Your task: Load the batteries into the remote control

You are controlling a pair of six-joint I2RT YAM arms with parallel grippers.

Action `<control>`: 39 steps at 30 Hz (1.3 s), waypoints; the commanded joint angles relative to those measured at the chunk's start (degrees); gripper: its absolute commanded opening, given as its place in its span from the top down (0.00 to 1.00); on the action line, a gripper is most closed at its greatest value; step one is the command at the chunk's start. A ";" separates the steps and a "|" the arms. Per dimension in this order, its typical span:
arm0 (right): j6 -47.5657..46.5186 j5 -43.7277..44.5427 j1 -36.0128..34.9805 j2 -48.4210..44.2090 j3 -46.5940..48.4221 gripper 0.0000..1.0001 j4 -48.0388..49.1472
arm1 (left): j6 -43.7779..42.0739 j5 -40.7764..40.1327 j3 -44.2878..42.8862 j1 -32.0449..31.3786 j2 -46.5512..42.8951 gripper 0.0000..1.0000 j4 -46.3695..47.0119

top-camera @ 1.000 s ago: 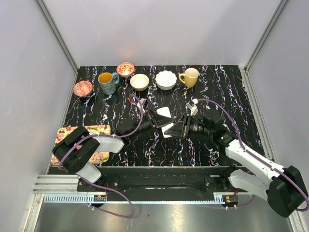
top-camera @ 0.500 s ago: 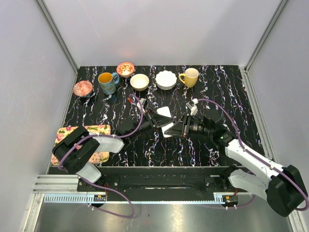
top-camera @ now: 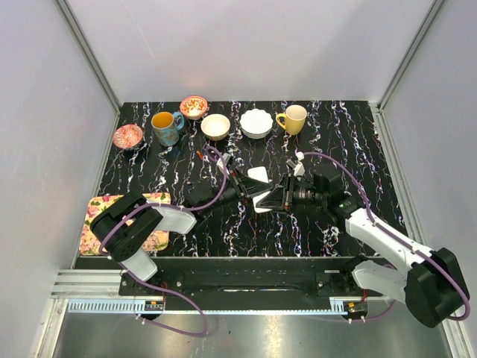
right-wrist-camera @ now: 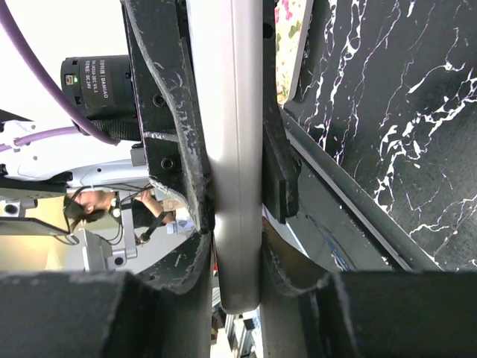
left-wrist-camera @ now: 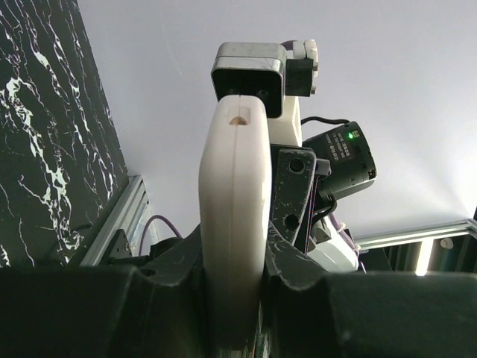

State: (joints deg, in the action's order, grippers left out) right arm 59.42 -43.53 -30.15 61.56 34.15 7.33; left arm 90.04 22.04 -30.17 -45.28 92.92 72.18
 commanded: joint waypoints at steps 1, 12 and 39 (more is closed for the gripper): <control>-1.41 10.40 3.78 3.48 4.34 1.00 6.45 | 0.84 15.83 -2.25 -7.63 -1.87 1.00 23.18; 3.42 3.11 7.65 8.57 6.80 1.00 16.12 | 0.40 17.16 -4.02 -7.90 -1.96 1.00 23.18; -10.11 -8.50 7.65 -2.06 7.25 0.48 -5.48 | -1.09 10.83 -0.85 -3.94 0.77 1.00 23.18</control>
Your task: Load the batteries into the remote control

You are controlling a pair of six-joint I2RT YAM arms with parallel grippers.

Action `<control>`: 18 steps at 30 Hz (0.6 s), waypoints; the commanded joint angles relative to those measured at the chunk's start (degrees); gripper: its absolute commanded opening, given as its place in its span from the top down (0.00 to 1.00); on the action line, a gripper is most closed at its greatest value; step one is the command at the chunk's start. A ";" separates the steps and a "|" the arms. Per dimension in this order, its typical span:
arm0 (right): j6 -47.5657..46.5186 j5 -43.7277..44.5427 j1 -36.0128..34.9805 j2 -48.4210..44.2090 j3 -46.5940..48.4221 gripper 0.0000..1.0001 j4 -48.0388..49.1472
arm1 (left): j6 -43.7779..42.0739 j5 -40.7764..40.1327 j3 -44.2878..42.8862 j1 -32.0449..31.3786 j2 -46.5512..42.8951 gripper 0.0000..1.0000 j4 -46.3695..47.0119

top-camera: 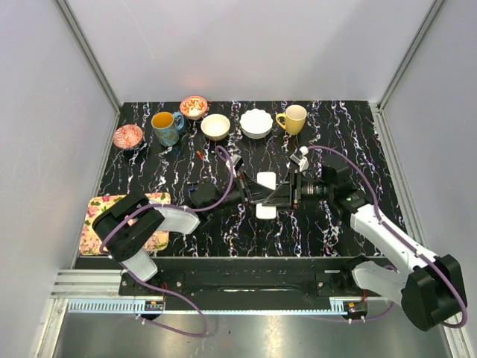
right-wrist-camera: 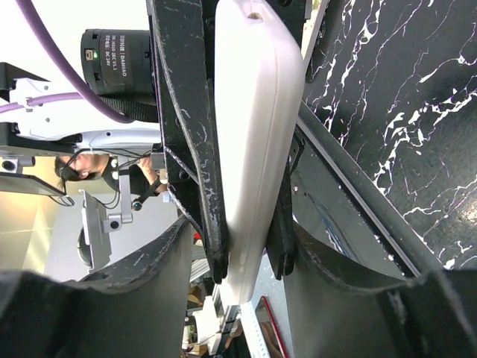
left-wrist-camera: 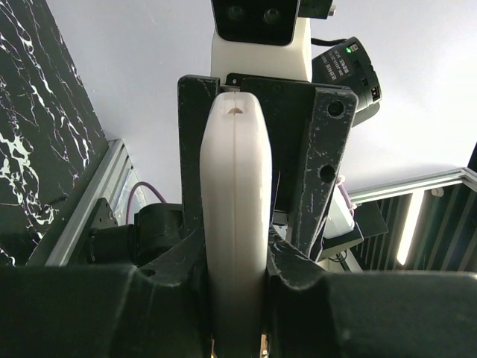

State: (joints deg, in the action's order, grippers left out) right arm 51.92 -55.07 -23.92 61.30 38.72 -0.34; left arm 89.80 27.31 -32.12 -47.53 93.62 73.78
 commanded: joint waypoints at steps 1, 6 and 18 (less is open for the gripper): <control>-2.88 2.43 1.42 -2.06 2.59 0.50 2.01 | -0.94 5.47 1.18 -1.69 0.07 1.00 21.58; -3.14 1.54 1.42 -2.41 1.36 0.67 1.57 | -1.03 4.42 0.83 -1.52 0.42 1.00 21.58; -0.77 1.10 1.34 -4.25 -1.19 0.57 3.77 | -4.72 -0.93 0.91 -1.60 -0.98 1.00 16.76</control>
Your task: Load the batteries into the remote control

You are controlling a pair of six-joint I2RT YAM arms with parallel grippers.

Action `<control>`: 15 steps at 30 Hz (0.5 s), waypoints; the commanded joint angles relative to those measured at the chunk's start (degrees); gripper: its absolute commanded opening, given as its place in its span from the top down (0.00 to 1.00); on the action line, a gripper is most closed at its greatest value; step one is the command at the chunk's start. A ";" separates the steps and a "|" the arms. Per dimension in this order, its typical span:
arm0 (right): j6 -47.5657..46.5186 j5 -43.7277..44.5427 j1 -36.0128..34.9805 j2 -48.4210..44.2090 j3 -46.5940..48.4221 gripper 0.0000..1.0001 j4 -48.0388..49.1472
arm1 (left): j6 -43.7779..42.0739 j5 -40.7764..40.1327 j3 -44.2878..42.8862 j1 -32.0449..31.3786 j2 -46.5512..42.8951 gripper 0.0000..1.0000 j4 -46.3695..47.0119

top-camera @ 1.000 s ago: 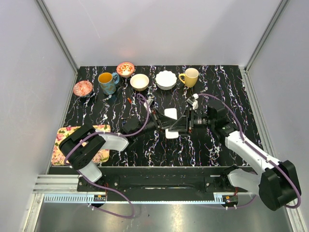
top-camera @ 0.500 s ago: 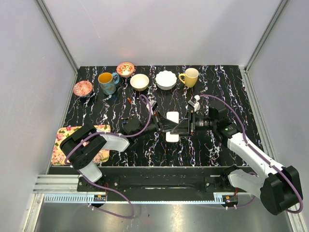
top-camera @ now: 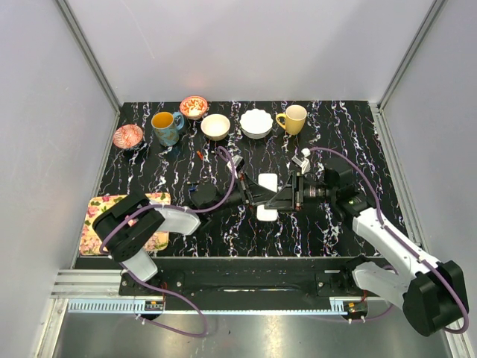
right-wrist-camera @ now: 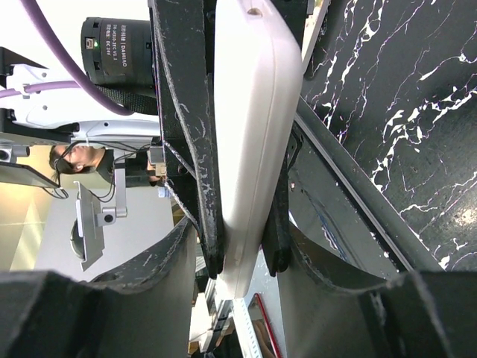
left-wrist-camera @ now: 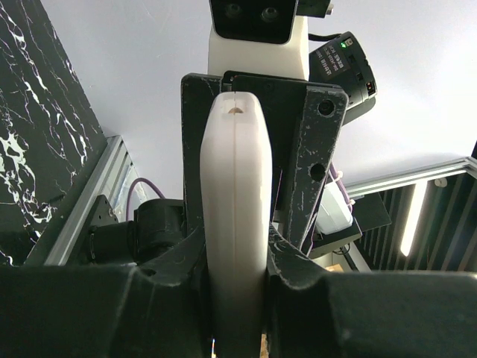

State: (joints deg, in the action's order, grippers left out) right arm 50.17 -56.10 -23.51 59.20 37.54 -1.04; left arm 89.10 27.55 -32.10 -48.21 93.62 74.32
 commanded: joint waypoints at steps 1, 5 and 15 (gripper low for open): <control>1.24 2.30 0.92 -2.59 -0.18 0.56 4.47 | -5.24 -3.27 1.24 -0.84 -2.03 1.00 14.03; 1.51 3.01 1.01 -3.39 -0.45 0.52 4.29 | -8.24 -6.72 2.39 -0.58 -4.67 1.00 7.95; 3.18 2.57 0.92 -2.25 -0.71 0.41 7.10 | -10.53 -11.11 0.81 -0.40 -7.14 1.00 0.73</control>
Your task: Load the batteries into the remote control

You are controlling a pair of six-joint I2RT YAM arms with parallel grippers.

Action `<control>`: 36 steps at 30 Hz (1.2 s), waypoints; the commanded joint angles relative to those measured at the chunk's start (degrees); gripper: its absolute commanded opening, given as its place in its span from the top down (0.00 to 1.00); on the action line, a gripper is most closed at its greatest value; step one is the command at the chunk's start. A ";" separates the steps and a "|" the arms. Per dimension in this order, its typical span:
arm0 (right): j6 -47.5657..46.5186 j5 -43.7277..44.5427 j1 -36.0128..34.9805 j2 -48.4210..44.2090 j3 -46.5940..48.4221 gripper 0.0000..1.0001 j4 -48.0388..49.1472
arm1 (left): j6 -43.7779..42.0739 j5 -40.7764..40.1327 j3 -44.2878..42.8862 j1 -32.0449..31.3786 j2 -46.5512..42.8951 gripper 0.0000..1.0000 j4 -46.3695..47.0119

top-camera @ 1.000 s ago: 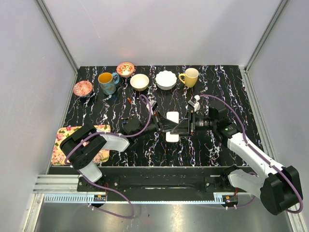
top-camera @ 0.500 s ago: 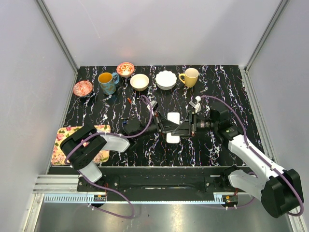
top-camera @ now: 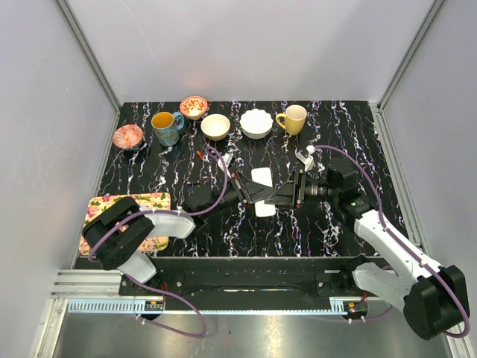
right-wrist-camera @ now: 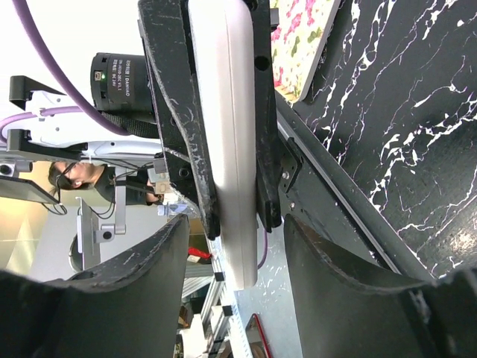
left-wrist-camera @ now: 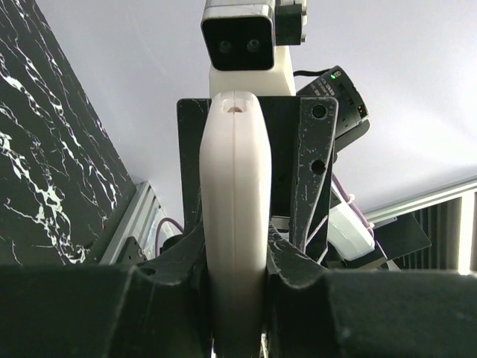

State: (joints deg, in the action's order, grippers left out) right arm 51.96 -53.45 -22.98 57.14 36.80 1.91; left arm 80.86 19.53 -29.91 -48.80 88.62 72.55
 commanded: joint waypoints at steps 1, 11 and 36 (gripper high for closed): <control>1.65 -0.34 0.31 0.16 -0.14 0.41 4.59 | -2.37 -3.01 -1.73 0.28 -2.05 1.00 2.24; 0.68 -1.31 -1.63 3.41 0.56 0.69 5.47 | -0.71 -3.10 -6.21 0.37 0.41 1.00 2.77; -25.51 83.48 -2.68 16.31 25.87 1.00 -53.15 | -17.76 0.20 4.08 24.46 -29.76 0.01 -38.54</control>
State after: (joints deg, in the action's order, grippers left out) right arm 30.70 -5.34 -25.15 65.78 60.88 -39.22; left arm 81.73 22.39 -21.87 -23.51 73.21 64.84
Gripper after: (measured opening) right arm 0.202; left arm 0.987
